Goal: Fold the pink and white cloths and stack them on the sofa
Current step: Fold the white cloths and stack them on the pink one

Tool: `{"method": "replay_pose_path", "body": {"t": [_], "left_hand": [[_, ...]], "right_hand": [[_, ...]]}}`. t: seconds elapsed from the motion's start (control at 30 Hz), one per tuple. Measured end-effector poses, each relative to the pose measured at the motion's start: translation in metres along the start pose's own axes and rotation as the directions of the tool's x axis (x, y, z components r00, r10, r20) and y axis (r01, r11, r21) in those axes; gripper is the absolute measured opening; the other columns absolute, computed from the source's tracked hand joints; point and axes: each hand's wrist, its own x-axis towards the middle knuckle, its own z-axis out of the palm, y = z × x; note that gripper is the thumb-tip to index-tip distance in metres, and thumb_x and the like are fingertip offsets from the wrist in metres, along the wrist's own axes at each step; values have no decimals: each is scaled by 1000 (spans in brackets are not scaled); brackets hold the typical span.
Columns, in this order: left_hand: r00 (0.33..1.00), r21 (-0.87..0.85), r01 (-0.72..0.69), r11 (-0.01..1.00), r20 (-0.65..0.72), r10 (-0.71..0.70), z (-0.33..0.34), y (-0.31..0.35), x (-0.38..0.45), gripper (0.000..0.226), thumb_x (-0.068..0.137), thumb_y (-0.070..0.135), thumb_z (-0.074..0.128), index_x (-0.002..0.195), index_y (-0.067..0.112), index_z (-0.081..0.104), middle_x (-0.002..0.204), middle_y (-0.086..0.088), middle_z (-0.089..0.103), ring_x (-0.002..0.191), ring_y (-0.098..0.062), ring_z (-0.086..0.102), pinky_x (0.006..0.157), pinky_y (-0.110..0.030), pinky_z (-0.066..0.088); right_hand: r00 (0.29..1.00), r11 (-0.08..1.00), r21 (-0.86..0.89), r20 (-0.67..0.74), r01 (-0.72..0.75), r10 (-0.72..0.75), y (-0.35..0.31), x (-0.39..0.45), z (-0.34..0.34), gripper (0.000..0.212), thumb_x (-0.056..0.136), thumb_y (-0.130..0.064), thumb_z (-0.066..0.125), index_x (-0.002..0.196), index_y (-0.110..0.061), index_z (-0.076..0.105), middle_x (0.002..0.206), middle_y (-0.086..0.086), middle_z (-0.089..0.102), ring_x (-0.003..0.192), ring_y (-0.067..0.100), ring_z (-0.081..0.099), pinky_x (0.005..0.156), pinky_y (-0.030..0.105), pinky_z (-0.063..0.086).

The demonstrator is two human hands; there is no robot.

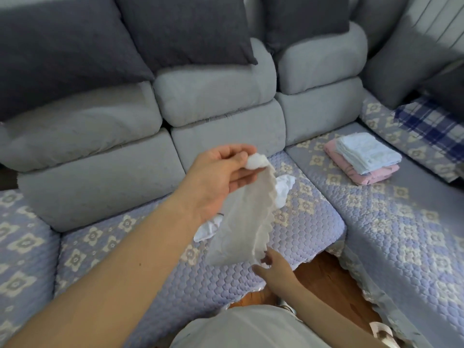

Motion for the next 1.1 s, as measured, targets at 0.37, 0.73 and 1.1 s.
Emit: {"method": "replay_pose_path", "body": {"t": [0.37,0.73,1.1], "left_hand": [[994,-51,-110,993,5,111,9,79,18,23,103,6,46,98,15,66,88,-3,76,88,-21,74,93,-47,55],[983,-47,-185,982,-13,185,12,121,15,22,102,7,48,99,16,67,86,-3,69,94,-22,68,84,-48,60],[975,-70,-221,973,-36,219,12,136,11,21,102,5,50,102,13,69,91,-5,70,86,-20,72,85,-53,59]], "right_hand": [[992,905,417,-117,87,-41,-17,28,-52,75,87,-5,70,146,-37,36,141,-13,37,129,14,38,96,35,40],[827,895,89,-432,437,-361,-70,44,-90,39,85,-10,74,101,-31,46,146,-10,37,131,6,36,100,25,34],[594,661,-192,-311,725,-742,-146,45,-108,54,85,-18,74,130,-35,49,136,-17,49,125,3,48,102,16,37]]}}
